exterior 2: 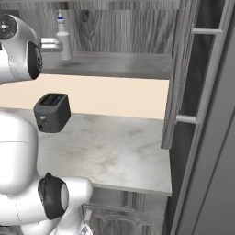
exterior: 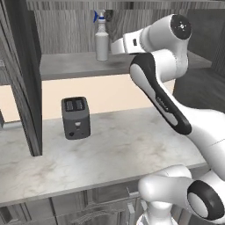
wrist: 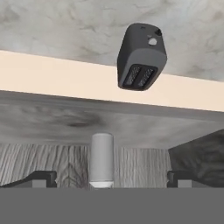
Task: Move the cutting board and knife to the sink. Then move spray from the cabinet to the counter.
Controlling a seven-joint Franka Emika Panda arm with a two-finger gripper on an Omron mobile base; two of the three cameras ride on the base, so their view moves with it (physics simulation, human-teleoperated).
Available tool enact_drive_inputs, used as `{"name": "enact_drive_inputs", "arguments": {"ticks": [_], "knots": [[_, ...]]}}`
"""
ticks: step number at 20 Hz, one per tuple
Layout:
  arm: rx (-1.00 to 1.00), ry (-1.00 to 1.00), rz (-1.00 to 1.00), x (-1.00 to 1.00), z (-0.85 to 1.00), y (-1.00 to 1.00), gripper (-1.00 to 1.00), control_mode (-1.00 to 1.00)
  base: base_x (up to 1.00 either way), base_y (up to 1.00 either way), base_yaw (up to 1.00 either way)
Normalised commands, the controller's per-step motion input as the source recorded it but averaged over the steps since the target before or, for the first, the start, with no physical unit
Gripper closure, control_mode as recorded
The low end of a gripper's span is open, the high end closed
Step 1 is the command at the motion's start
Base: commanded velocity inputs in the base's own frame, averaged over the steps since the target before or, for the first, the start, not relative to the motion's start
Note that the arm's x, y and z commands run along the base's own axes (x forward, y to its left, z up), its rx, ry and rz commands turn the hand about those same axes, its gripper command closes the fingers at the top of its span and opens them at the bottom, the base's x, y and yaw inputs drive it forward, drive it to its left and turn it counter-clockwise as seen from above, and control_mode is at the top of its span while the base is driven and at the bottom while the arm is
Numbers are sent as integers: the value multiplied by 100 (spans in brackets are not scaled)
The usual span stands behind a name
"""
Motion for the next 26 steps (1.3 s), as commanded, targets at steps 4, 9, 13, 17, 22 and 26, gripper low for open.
{"name": "enact_drive_inputs", "arguments": {"ticks": [4,9,13,17,22,26], "knots": [[0,8,0,31,0,0,-100,-100,0,0,0],[0,2,0,28,0,2,-100,-100,0,0,0],[0,0,0,25,0,8,-100,-100,0,0,0],[0,0,0,21,-9,12,-100,-100,0,0,0],[0,0,0,17,-15,8,-100,-100,0,0,0],[0,0,0,25,-6,2,-100,-100,0,0,0]]}}
